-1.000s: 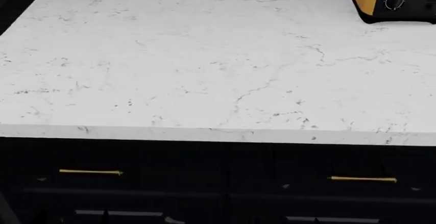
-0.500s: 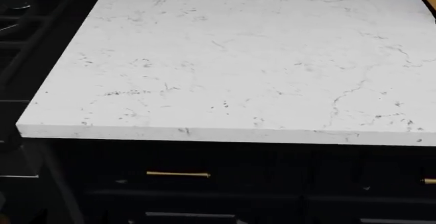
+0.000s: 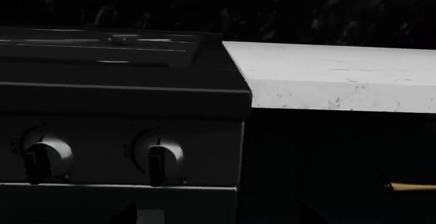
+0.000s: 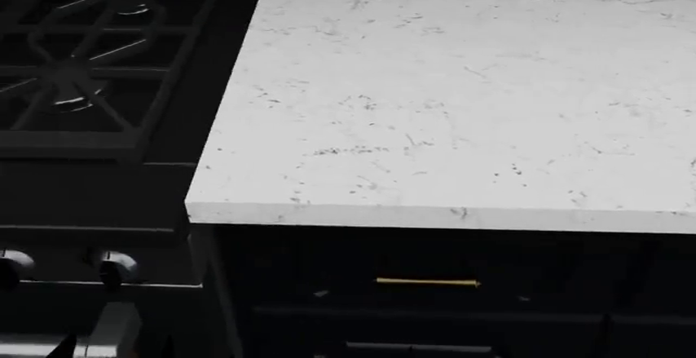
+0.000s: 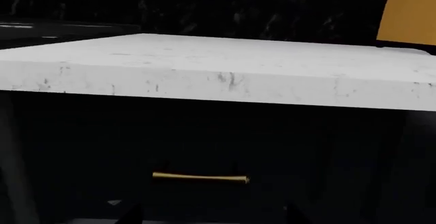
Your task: Clear the non-vegetable object off the cutting board and place the vegetables onto it.
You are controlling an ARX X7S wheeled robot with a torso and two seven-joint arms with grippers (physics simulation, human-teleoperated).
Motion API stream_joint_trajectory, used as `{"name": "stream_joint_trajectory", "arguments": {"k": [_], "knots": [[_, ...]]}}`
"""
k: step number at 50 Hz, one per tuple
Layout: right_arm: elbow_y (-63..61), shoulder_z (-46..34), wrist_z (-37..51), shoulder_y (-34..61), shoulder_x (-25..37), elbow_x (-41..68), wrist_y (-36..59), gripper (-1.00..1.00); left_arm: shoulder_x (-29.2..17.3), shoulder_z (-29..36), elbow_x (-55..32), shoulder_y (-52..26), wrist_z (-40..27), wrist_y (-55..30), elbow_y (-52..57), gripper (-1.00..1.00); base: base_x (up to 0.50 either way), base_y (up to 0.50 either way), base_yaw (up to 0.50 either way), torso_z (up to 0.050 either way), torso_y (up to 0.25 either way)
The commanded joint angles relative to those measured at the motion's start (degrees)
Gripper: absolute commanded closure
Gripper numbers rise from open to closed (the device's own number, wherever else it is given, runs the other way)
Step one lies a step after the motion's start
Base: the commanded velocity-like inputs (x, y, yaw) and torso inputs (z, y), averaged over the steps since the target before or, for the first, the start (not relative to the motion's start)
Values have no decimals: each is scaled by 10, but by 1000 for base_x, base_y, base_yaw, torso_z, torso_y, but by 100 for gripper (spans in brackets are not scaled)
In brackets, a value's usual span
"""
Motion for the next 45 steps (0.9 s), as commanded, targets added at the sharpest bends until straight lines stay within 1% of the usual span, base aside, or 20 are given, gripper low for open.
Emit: {"name": "stream_joint_trajectory", "arguments": {"k": [1,45], "knots": [[-3,9,-8,1,-7,-9,-1,-100,7,-8,9,-2,11,4,-2,-100,-1,500,0,0,0],[-2,-6,5,3,4,-1,-2,-100,-3,6,3,-5,-1,8,-5,-100,-36,500,0,0,0]]}}
